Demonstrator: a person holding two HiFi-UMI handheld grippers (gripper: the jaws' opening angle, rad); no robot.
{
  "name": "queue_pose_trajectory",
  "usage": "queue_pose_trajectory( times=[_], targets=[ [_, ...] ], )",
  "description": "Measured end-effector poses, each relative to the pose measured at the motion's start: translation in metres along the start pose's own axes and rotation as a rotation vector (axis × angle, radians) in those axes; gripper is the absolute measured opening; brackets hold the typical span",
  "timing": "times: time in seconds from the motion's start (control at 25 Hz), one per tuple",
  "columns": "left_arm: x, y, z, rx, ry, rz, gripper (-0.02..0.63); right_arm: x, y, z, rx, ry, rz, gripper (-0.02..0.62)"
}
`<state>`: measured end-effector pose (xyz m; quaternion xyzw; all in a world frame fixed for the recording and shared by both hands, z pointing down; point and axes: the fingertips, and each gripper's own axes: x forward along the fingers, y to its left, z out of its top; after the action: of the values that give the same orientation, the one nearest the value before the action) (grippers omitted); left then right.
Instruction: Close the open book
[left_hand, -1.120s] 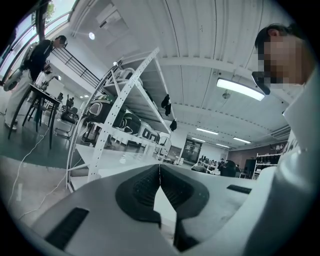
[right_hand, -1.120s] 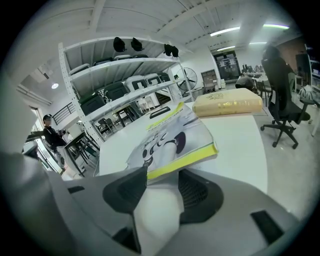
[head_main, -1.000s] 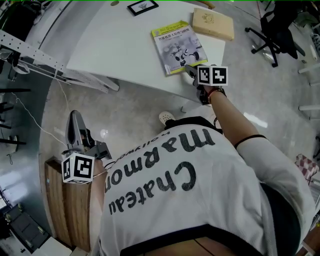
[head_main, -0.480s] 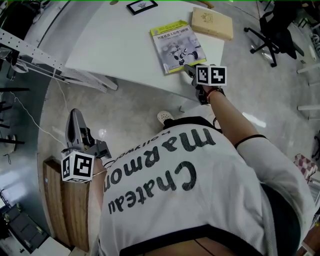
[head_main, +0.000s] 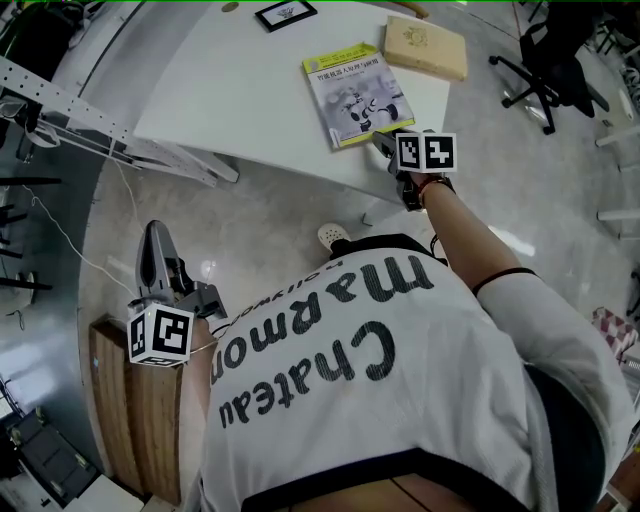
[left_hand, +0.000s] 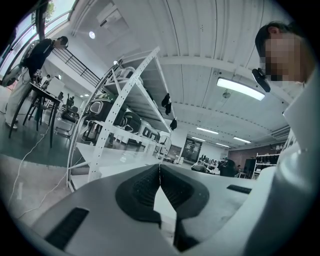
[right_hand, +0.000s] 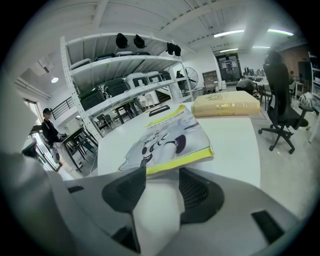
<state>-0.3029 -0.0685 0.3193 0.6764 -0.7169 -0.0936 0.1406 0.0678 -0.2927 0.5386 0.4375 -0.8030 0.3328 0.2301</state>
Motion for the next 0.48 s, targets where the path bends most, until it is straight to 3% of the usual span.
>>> queue_pose_trajectory(
  times=[0.48],
  targets=[
    [0.0025,0.0011,-0.0022,-0.005,0.004,0.0,0.025,-0.0006,-0.0013,-0.0017,-0.009,0.016,-0.007,0.207]
  ],
)
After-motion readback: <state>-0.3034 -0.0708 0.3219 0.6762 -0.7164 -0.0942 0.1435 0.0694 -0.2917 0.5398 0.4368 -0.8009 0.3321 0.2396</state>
